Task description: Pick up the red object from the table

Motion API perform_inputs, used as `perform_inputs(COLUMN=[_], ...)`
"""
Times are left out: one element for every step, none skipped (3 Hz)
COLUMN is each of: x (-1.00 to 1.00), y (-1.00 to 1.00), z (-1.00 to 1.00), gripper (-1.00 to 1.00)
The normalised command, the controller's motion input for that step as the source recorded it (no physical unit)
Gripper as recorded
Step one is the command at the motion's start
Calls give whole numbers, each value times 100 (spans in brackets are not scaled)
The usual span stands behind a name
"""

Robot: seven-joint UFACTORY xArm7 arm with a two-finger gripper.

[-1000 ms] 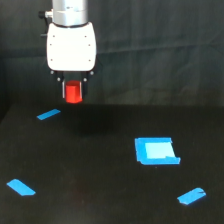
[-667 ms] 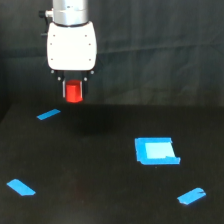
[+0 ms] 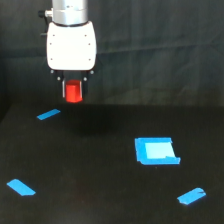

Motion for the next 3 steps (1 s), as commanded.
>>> perform_inputs(x=[-3,-5,-4], y=[5,-1,-2], z=[10,5,-5], gripper=[-96,-94,-84])
